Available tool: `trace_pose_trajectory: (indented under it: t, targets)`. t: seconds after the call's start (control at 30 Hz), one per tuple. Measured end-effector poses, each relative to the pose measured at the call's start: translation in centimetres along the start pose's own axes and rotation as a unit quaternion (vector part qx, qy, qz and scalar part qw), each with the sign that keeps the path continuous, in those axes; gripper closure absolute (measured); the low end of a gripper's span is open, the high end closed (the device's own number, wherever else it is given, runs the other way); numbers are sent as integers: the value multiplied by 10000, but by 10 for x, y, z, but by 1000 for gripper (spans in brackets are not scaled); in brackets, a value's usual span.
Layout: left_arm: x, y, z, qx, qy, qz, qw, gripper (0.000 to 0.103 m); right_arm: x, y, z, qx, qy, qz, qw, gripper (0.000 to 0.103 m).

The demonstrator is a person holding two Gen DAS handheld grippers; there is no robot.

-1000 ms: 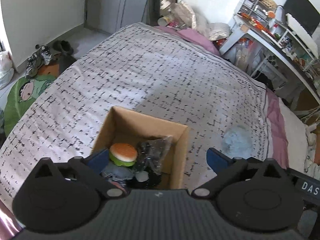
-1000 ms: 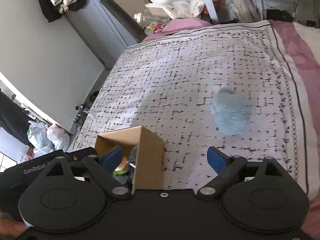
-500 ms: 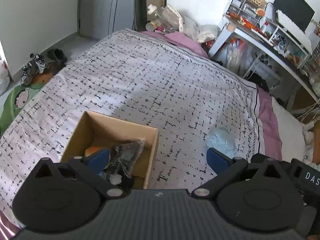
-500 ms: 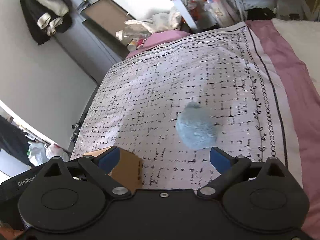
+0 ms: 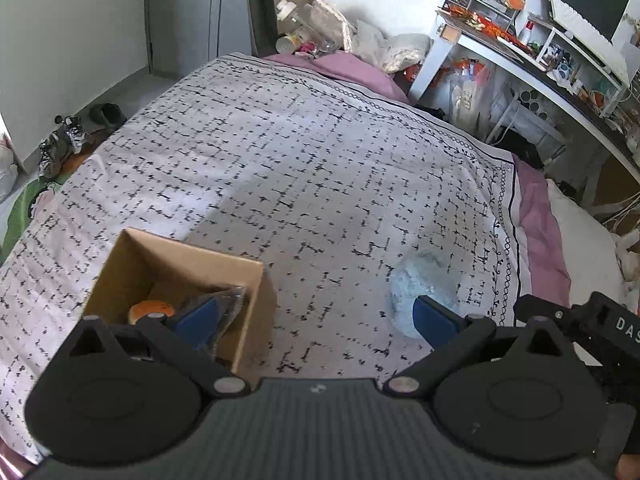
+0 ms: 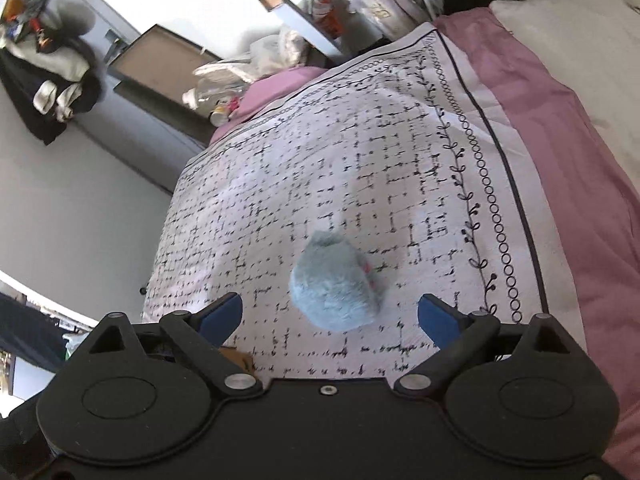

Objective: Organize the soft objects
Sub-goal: 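Move both grippers toward the light blue fluffy plush, then grasp the light blue fluffy plush with both grippers together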

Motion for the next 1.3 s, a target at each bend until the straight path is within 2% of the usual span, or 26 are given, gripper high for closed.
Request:
trace_pose_trajectory:
  t: [0.2,0.4,0.47,0.57,0.63,0.7,1.0,1.17,1.3]
  targets:
    - [-16,0,-21,-120,37,41,9999,1,-17,9,-22,-362,-195,11,9992,24]
    - [-32,-1,-40,-217,39,-5,9998,4,-36,7,-44,-736,-159,11,9972,54]
    - [-37,-2,-48,-268,-30,-77,9996,6,-43,4,-53,-849,-110,28,9963,65]
    - [-46,-6,-58,-250,-160,-61,9995,18,-56,-1,-63,-1025,-28,158,9946,70]
    - [-53,-9,-63,-180,-279,-38,9994,33,-63,-1,-66,-1207,135,278,9922,70]
    - [-61,-11,-67,-113,-346,13,9993,39,-69,0,-66,-1310,249,337,9905,70]
    - [-89,-19,-85,67,-496,174,9986,58,-95,-10,-67,-1302,-21,539,9900,70]
    - [-100,-20,-91,199,-567,248,9979,60,-103,-15,-74,-1431,-152,662,9874,68]
    - [-107,-23,-96,182,-624,329,9973,60,-106,-17,-72,-1504,-14,788,9855,68]
Point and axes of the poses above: each gripper's, at about its wrist camera, not at the fingertips, and x roughly against the way its jaws point, z to its left, y to its top, the point moved 2 cm from there along -x, roughly the way its jaws point, and after that the axes turned 15 degrees about -z, right-handed, at the moved point
